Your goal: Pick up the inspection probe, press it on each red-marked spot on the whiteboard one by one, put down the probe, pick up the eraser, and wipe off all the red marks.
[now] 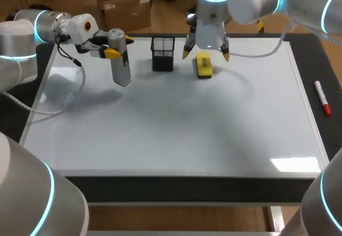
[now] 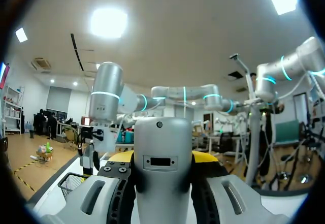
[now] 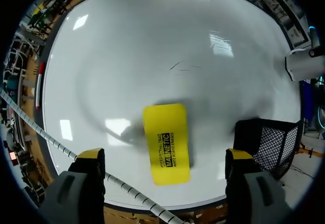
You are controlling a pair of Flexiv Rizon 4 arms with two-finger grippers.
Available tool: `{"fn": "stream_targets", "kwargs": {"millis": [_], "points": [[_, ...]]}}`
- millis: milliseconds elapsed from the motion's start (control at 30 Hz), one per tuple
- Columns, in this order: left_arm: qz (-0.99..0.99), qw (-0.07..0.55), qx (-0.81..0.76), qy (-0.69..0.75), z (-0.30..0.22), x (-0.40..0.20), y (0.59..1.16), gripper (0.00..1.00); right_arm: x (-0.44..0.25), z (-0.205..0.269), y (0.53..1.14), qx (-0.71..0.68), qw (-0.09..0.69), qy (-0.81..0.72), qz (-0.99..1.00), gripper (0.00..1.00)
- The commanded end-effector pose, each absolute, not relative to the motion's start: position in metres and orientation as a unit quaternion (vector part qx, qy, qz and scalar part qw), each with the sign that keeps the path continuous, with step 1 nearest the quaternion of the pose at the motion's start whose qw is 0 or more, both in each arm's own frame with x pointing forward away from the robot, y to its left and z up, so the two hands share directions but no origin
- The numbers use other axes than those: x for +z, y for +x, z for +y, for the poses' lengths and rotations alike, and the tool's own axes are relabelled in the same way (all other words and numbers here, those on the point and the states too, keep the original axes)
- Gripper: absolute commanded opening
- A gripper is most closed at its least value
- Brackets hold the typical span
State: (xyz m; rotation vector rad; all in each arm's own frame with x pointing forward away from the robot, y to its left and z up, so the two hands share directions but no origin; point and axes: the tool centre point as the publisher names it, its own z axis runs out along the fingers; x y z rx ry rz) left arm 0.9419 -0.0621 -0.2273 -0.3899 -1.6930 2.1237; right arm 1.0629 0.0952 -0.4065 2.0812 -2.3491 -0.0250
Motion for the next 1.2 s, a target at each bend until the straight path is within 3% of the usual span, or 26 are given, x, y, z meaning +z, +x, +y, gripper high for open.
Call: {"fn": "stream_targets", "kwargs": {"millis": [33,767,1200], "points": [[-0.605,0.199,0.758,-0.14,-0.062,-0.226,0.942,0.0,-0.395,0.08,1.049,-0.005,-0.011,0.652,-0.758,1.0],[-0.605,0.199,0.758,-0.14,-0.062,-0.226,0.942,0.0,-0.337,0.014,1.032,-0.123,-0.119,0.357,-0.918,1.0],[-0.605,0.199,0.758,-0.14,-0.062,-0.226,0.942,0.0,-0.309,-0.014,1.029,-0.153,-0.065,0.174,-0.971,1.0]]}}
